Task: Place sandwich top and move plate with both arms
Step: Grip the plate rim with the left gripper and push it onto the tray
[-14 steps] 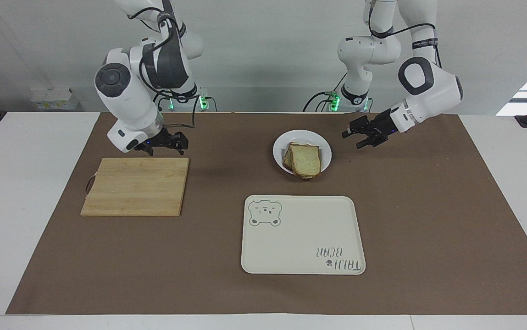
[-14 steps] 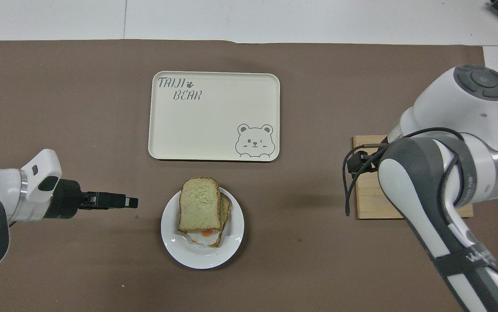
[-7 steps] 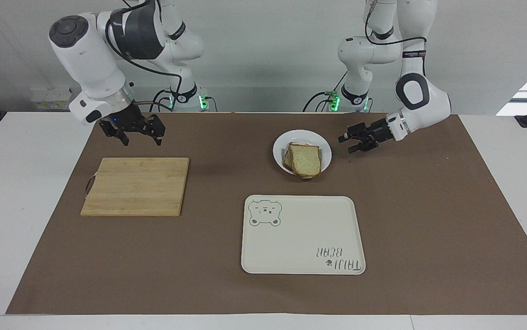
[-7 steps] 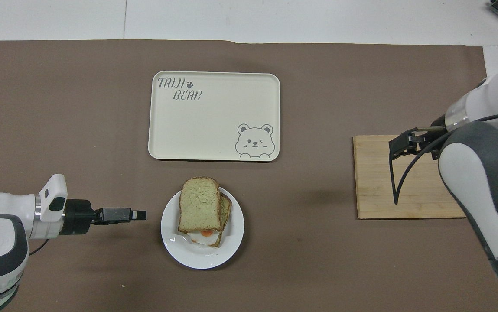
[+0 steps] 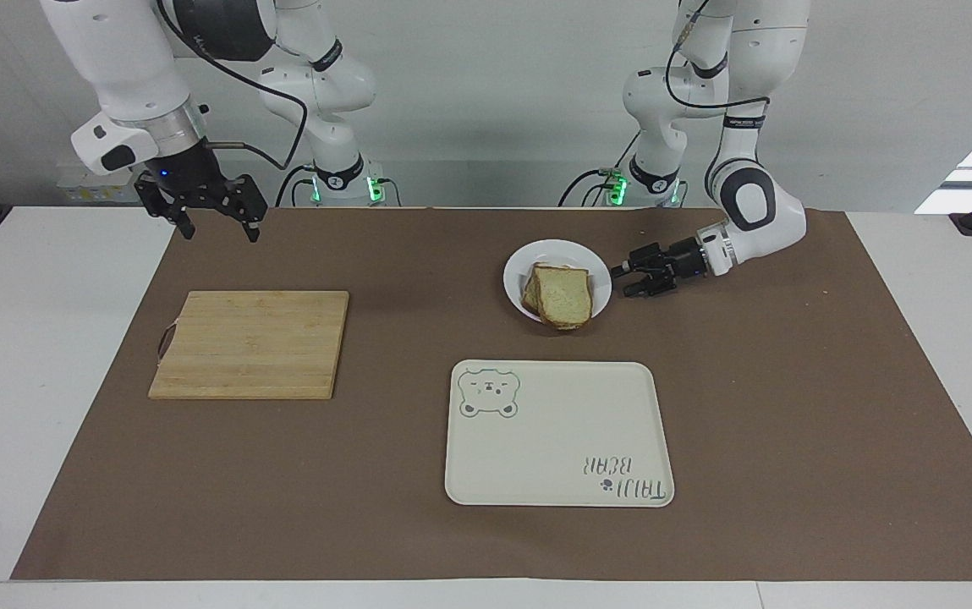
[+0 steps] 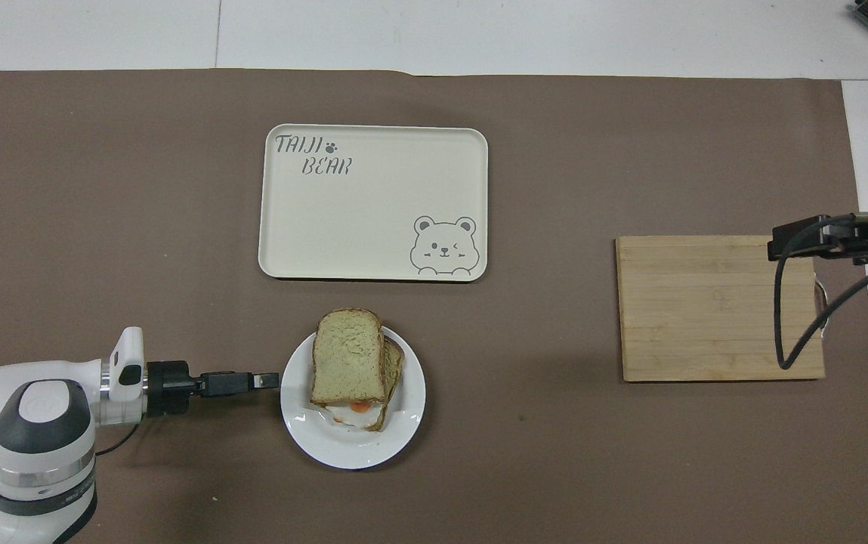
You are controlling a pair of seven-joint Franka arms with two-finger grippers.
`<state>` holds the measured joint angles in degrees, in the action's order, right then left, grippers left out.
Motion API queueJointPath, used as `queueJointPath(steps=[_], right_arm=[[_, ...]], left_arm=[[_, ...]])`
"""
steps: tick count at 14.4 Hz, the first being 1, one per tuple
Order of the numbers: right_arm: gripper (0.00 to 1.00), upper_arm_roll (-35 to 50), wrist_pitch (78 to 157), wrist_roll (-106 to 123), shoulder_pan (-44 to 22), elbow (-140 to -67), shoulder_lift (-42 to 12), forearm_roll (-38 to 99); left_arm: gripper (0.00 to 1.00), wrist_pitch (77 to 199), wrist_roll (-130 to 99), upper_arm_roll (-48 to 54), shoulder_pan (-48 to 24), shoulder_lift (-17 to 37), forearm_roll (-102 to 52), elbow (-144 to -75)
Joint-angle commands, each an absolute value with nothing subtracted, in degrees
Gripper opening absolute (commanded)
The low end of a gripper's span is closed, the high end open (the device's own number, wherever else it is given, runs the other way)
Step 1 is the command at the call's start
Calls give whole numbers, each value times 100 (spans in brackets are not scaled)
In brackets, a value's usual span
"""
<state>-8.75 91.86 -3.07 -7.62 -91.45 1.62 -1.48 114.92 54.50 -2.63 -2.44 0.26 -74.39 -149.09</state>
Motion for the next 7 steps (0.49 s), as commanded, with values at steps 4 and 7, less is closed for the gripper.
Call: queueJointPath(steps=[4, 7], right_arm=[[100, -817, 8816, -176, -721, -8956, 325, -229], [100, -826, 8649, -167, -721, -8904, 352, -237]], left_arm=[[52, 11514, 5809, -255, -281, -44, -7795, -15187], [52, 11540, 5827, -255, -448, -61, -7840, -15231]])
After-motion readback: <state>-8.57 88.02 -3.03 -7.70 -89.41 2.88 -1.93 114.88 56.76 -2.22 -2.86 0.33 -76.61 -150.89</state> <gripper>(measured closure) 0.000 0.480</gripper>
